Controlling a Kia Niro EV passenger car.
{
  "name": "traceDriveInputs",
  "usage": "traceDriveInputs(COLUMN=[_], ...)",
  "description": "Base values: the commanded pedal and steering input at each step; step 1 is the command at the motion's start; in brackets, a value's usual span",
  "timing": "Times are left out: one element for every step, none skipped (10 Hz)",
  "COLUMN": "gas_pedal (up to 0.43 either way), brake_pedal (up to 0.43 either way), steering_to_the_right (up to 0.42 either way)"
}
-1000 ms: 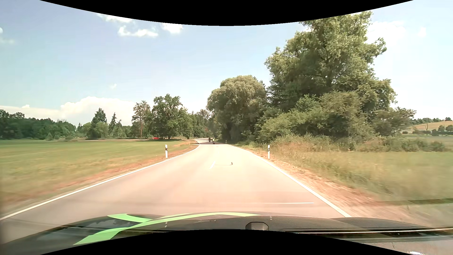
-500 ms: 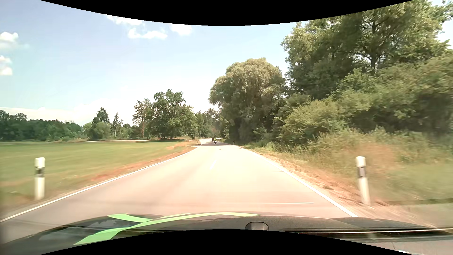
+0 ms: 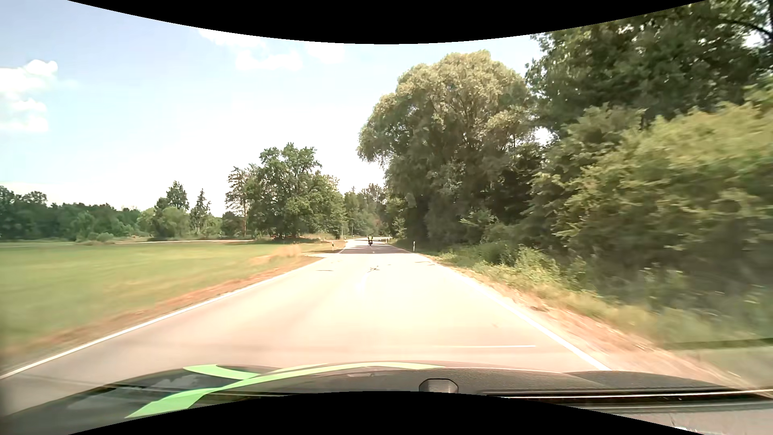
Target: Follow the waypoints while adhering to traffic rules and regulations
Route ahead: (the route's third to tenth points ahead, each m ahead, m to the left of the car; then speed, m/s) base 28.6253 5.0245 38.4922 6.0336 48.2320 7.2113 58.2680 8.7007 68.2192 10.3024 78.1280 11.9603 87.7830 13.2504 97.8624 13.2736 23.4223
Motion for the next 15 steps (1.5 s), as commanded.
traceDriveInputs(gas_pedal=[0.228,0.22,0.22,0.22,0.24,0.248,0.248,0.248,0.22,0.189,0.177,0.177,0.177,0.169,0.15], brake_pedal=[0.0,0.0,0.0,0.0,0.0,0.0,0.0,0.0,0.0,0.0,0.0,0.0,0.0,0.0,0.0], steering_to_the_right=[-0.022,-0.022,-0.021,-0.02,-0.02,-0.02,-0.02,-0.019,-0.019,-0.019,-0.018,-0.018,-0.018,-0.016,-0.016])
